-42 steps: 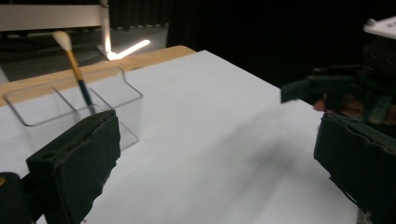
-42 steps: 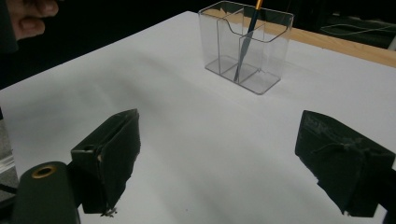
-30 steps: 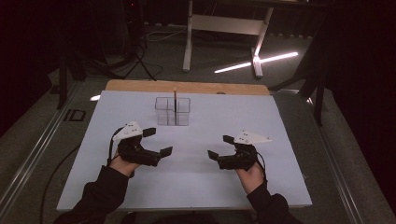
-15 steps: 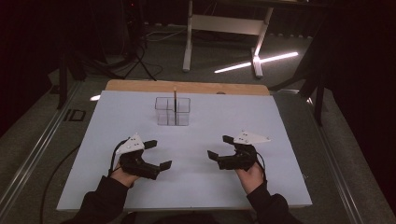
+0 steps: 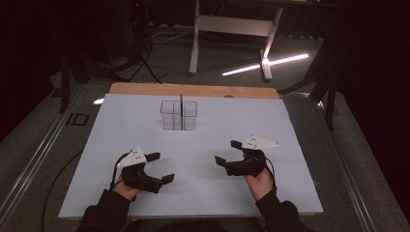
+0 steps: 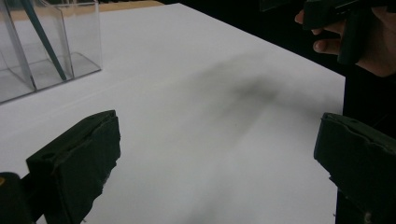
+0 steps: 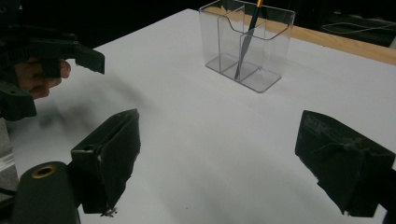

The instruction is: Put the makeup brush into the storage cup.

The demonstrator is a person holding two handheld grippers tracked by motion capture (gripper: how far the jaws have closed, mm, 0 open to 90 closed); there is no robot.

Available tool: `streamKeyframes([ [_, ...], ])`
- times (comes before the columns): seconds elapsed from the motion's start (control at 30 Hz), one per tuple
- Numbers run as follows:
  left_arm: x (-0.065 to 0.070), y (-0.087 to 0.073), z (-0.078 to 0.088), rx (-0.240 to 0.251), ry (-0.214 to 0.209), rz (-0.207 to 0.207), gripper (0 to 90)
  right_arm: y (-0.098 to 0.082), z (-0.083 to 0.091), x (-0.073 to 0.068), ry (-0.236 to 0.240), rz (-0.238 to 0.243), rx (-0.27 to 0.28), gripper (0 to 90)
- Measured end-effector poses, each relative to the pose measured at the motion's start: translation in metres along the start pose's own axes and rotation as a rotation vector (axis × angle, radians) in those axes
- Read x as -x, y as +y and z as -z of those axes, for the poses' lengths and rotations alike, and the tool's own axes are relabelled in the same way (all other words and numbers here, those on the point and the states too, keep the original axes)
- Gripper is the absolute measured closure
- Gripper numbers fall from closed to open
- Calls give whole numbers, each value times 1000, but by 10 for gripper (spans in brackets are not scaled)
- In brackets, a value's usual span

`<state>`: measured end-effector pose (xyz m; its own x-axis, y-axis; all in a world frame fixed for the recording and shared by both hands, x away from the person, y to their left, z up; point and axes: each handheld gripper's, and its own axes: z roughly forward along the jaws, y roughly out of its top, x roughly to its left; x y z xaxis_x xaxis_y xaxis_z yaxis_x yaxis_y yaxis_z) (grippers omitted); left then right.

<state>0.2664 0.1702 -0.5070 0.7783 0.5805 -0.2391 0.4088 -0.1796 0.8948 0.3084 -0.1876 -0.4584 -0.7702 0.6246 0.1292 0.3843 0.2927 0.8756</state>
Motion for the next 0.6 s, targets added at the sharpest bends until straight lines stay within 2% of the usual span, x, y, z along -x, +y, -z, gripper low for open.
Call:
streamKeyframes([
  [0.1, 0, -3, -2, 4, -13, -5, 8, 0, 0, 0, -1, 6, -1, 138],
  [0.2, 1, -5, -3, 0, -6, -18, 8, -1, 1, 1, 1, 5, -1, 138],
  [0.5, -3, -11, -3, 2, -8, 14, 8, -2, 4, 6, -8, -2, 9, 138],
  [0.6, -2, -11, -3, 2, -2, 6, 8, -2, 4, 7, -11, -2, 8, 138],
])
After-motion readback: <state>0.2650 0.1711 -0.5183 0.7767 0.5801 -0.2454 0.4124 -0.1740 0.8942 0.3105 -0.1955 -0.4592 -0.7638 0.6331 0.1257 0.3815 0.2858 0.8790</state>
